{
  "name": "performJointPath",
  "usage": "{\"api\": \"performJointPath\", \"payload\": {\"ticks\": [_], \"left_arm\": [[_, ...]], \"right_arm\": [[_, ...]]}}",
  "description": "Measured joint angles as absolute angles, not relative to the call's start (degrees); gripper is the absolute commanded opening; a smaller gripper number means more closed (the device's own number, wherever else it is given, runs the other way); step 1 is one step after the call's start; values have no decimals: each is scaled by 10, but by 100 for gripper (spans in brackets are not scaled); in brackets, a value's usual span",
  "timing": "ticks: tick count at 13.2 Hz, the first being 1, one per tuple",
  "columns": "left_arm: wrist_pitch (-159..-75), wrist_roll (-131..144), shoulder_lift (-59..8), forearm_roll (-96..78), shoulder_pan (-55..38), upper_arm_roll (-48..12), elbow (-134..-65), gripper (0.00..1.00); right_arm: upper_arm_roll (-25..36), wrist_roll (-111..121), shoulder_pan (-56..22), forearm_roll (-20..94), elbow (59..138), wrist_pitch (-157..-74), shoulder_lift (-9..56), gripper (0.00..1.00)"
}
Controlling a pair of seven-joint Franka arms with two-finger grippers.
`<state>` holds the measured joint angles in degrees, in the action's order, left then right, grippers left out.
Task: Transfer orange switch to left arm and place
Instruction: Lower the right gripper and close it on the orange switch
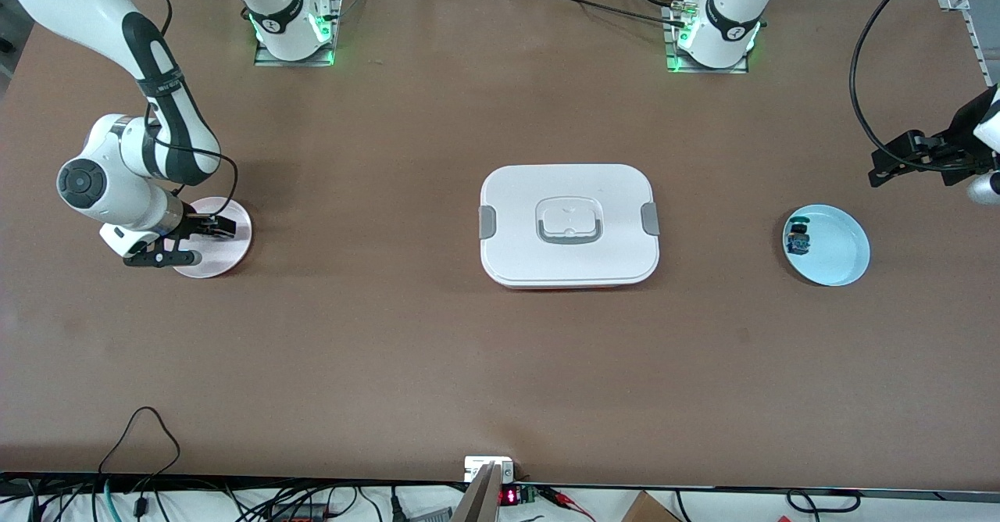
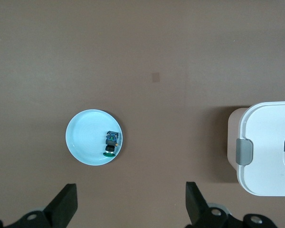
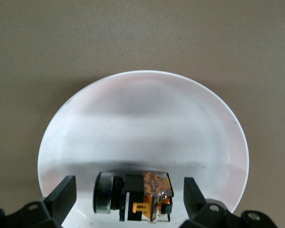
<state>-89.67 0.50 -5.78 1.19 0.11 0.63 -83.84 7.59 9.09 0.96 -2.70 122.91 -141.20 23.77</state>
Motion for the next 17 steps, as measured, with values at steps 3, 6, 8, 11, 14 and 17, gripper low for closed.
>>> {"api": "performJointPath", "payload": {"ticks": [3,6,8,11,14,17], "left_arm": [[-897,5,-58,12,1,6,-838,100],[-897,5,-58,12,1,6,-838,100],[-897,5,-58,12,1,6,-838,100],[-897,5,-58,12,1,6,-838,100],[-897,5,-58,12,1,6,-838,100],[-897,5,-58,12,1,6,-838,100]], "right_arm": [[76,95,19,-27,1232,-1412,238,100],[76,100,22,-27,1235,-1415,239,100],[76,100,22,-27,1236,-1418,243,100],[76,100,22,-27,1236,-1421,245,100],[75,100,22,-27,1238,-1421,245,100],[75,100,22,-27,1248,-1436,246,100]]}}
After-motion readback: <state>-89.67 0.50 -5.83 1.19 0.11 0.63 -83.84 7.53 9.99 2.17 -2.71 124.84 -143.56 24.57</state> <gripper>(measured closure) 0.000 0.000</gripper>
